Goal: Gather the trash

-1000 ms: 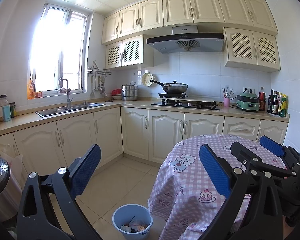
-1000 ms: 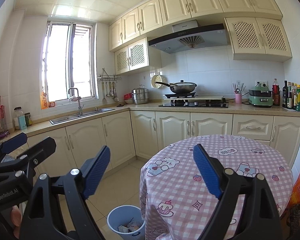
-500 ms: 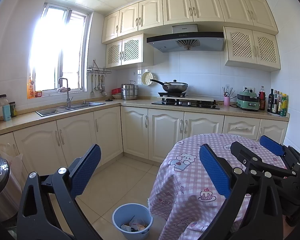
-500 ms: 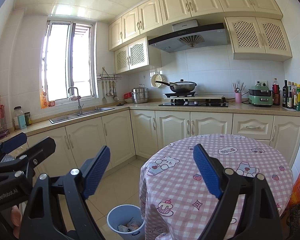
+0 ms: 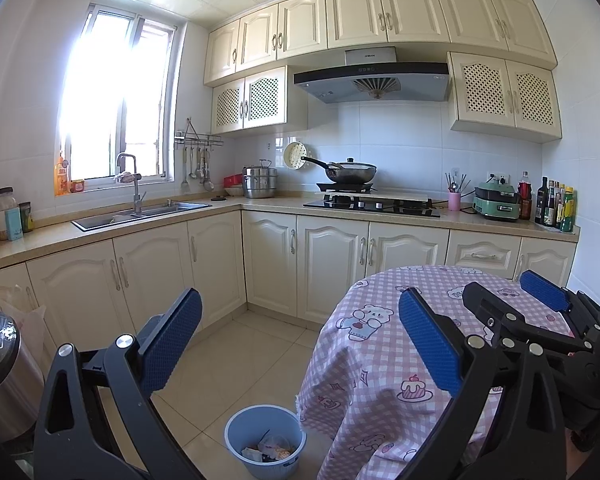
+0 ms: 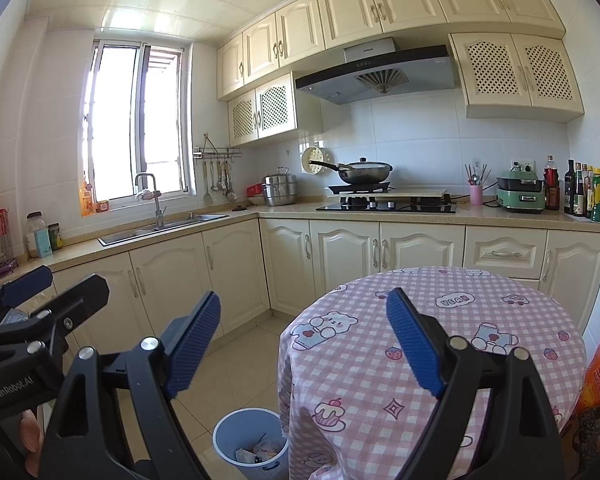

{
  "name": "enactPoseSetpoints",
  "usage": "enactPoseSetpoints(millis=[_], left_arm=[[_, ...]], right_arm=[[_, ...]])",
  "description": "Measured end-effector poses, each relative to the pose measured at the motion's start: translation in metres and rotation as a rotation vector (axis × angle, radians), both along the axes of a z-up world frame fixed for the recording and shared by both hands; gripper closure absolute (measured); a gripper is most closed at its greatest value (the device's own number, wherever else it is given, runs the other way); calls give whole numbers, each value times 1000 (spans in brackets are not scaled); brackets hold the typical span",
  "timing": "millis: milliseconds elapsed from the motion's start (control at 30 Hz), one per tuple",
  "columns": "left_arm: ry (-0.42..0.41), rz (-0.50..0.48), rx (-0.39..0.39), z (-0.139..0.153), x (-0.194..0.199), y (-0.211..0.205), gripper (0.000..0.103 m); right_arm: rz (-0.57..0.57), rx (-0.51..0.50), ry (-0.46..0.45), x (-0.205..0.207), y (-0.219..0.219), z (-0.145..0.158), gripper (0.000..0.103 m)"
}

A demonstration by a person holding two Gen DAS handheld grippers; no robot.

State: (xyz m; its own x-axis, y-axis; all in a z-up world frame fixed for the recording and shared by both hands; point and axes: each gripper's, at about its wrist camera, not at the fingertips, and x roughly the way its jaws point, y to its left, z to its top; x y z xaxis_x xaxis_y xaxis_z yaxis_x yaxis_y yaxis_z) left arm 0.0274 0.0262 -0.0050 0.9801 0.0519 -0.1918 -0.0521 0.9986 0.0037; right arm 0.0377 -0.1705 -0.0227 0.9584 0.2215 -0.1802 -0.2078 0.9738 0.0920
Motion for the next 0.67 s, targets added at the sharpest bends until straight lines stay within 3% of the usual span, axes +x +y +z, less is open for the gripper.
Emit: enactPoseSetpoints(millis=[400,667], left_arm=[[7,2,-1,-4,2,1,8],[70,27,-7,-17,23,2,8]], right_arm=[[1,-2,8,4,-2,0,19],[5,-12,60,29,-6,-12,19]])
